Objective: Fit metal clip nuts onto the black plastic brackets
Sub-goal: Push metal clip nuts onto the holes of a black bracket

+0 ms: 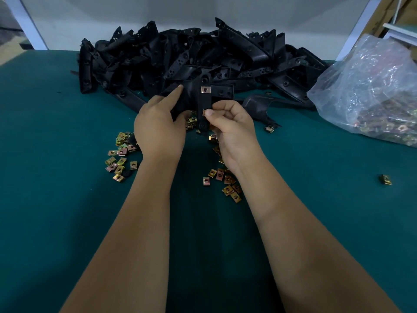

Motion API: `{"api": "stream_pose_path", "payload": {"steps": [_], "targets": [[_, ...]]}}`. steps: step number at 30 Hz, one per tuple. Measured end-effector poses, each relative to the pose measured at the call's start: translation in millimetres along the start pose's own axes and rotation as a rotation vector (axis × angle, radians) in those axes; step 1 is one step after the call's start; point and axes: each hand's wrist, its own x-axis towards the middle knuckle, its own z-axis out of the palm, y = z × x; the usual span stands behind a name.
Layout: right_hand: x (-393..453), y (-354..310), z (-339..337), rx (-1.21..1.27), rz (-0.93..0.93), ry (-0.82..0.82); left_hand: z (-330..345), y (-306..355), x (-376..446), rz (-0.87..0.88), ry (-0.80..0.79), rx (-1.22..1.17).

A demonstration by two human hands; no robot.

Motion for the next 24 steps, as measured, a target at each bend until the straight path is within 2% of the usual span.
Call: {"api": "stream_pose_path", "payload": {"steps": [6,8,12,14,19,24], "targets": [[1.1,0.8,5.0,-0.072,-0.008,0.061,-1.9,1.0,-1.1,-0.02,0.028,-0.028],[-1.8,3.5,9.9,-0.221,-0.062,0.102,-2.5,1.3,-2.2,-0.008,0.03,-0.024],[-10.7,9.7,12.5,-0.744,-0.312,0.164,-3.0,3.2,-2.3,-0.019,0.037,-0.03],[-11.8,9.0,10.7,-0.875,-0.358,0.184,-2.7,3.8,-2.7,-0.015,0.038,-0.02],[-8.5,8.4,8.3,-1.02,-0.35,0.18,-1.9,4.2,-2.3,-0.021,0.049,-0.009],[-8.9,9.4,9.2,-1.11,-0.421,0.177,-0.5,4.6,-3.4,0.023,0.038,0.025]]}}
